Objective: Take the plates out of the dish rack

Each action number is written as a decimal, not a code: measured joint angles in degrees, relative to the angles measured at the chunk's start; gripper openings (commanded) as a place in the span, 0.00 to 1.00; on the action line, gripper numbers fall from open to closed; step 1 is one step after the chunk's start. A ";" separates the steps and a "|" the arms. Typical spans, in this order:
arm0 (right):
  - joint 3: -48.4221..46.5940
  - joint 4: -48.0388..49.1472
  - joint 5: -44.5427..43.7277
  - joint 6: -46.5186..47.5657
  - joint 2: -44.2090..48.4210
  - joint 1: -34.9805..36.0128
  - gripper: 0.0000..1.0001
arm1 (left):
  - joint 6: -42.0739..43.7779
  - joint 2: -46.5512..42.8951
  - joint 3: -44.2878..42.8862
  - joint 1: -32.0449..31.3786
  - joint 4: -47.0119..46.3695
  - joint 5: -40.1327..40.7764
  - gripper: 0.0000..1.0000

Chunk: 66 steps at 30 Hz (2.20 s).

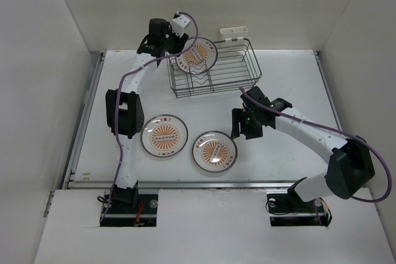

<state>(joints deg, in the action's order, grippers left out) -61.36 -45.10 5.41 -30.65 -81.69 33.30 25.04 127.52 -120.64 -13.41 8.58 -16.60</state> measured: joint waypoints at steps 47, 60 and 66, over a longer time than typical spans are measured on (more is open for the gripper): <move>0.07 -1.22 0.15 -0.39 2.67 0.44 0.69 | -7.74 -3.48 -1.57 0.57 6.36 -1.60 0.00; 0.42 -1.20 0.13 -1.36 7.74 0.92 0.69 | -19.89 -12.87 -1.57 3.82 14.80 -13.00 0.00; 0.42 -1.20 -0.44 -1.36 8.31 0.92 0.69 | -13.77 -18.05 -0.92 9.07 31.85 -22.16 0.00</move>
<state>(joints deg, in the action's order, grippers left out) -60.95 -46.30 4.97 -32.01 -73.38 34.22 11.27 109.47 -121.56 -4.34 40.42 -38.76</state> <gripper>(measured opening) 0.689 0.052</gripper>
